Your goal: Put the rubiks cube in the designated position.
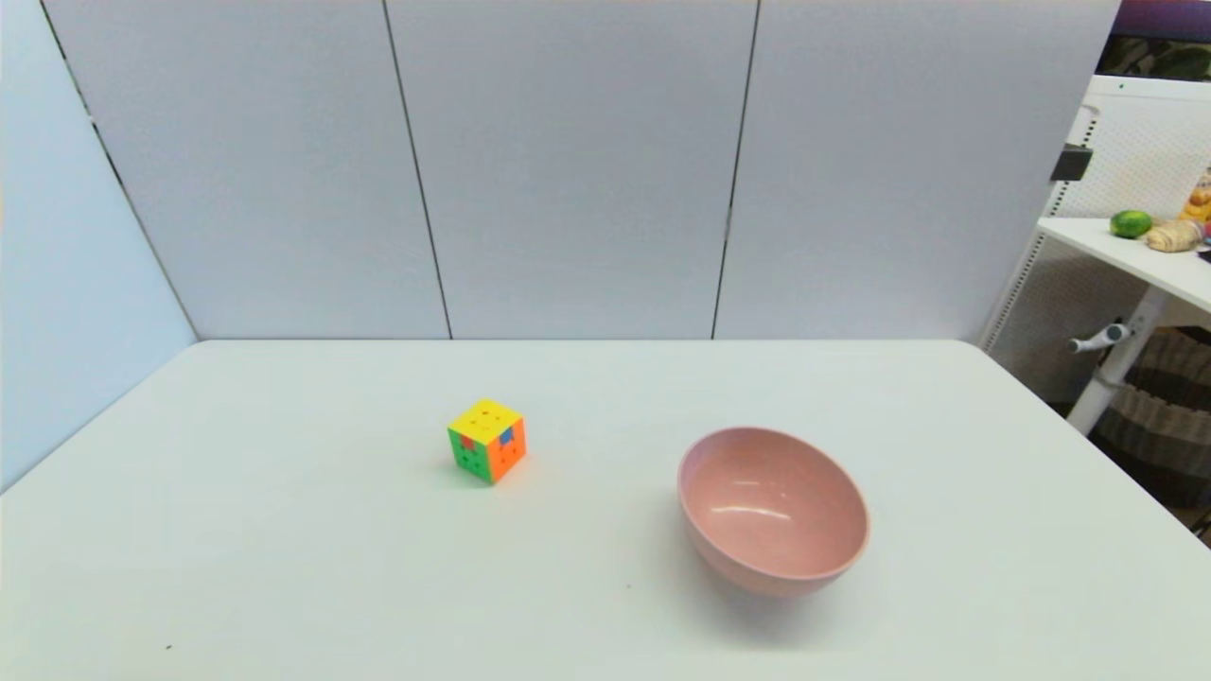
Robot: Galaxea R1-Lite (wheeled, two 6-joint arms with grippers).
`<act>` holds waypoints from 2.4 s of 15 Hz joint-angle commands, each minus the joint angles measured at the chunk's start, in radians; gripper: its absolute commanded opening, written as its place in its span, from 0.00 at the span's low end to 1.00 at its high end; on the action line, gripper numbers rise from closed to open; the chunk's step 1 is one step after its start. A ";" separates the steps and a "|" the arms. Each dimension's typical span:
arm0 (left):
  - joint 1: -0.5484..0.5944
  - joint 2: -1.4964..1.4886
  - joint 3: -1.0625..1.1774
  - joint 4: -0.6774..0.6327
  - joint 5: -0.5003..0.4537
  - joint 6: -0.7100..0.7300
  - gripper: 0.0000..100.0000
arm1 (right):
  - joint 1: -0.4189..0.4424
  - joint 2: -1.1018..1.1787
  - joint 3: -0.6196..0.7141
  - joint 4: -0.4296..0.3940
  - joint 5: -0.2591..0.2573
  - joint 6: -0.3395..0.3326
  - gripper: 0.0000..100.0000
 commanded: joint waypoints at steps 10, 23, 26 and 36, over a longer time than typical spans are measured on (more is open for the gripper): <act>0.000 0.000 0.000 -0.003 0.008 0.003 1.00 | 0.000 0.002 0.002 -0.001 0.000 0.000 1.00; -0.127 1.054 -0.782 -0.097 -0.204 0.029 1.00 | 0.000 0.002 0.002 -0.001 0.000 0.000 1.00; -0.247 1.321 -0.939 -0.115 -0.164 0.060 1.00 | 0.000 0.002 0.002 -0.001 0.000 0.000 1.00; -0.440 1.745 -1.026 0.027 -0.165 0.220 1.00 | 0.000 0.002 0.002 -0.001 0.000 0.000 1.00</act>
